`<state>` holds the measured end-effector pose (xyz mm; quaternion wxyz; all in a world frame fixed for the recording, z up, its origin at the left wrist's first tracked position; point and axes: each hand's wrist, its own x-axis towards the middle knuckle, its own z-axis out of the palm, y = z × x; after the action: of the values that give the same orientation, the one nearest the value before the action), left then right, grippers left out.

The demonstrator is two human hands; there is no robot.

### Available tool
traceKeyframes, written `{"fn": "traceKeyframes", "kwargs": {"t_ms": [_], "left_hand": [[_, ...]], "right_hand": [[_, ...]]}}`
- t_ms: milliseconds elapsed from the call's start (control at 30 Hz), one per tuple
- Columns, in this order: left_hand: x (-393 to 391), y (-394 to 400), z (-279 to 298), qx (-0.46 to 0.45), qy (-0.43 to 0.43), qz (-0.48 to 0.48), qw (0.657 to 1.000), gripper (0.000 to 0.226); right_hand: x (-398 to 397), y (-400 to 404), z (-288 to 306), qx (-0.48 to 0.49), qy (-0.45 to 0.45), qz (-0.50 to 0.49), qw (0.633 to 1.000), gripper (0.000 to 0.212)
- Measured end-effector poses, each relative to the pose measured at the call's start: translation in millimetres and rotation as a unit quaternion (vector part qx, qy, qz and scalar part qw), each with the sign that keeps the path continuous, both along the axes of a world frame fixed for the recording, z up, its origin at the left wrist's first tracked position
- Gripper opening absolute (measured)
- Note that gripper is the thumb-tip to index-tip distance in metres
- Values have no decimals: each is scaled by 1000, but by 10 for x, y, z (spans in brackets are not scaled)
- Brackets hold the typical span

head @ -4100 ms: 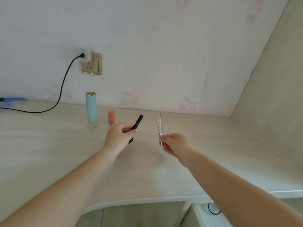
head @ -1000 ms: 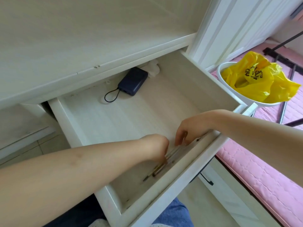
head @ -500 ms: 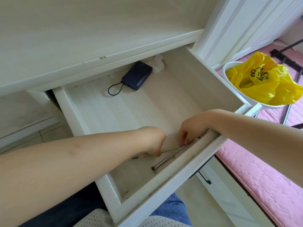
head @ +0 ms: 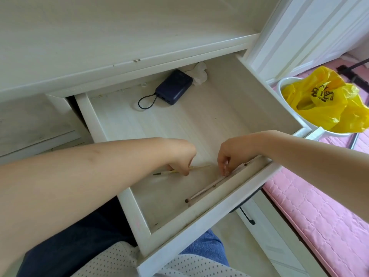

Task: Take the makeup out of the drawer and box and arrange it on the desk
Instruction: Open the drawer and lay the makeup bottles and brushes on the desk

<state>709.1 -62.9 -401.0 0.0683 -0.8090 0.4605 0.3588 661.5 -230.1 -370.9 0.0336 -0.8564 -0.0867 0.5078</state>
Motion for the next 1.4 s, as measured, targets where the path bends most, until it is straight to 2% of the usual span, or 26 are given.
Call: {"fn": "traceKeyframes", "kwargs": {"t_ms": [100,200,367,500,700,833,967,1167,1300,1400], "left_hand": [[97,67,79,-22,101,107,989,22],[172,106,121,-77,167,197,963,12],[256,239,225,-129,205,269,932,12],[320,361,379,-158,219,293,917,9],[399,535,691,-284,261,364,848,12],[431,657,943,-373,286,407,783,12],[506,811,1239,-456,313,431,713,10],[739,1190,1576,-540,267,462,651,10],[1002,1533,1656,-584,195,502,607,9],[1231,1814,1665,-590,139,531,592,8]], "right_hand": [[-24,86,59,4,-16,21,1000,12],[-50,175,89,-6,-30,54,998,17],[-70,312,119,-67,-41,183,980,32],[-80,321,201,-82,-58,194,976,32],[-106,168,483,20,-142,4,990,18],[-73,259,698,127,-188,-118,967,24],[141,473,915,264,-198,-203,922,24],[642,918,1255,416,-193,-279,844,14],[1068,1264,1396,449,-228,-341,794,9],[1421,1556,1435,438,-258,-364,780,7]]}}
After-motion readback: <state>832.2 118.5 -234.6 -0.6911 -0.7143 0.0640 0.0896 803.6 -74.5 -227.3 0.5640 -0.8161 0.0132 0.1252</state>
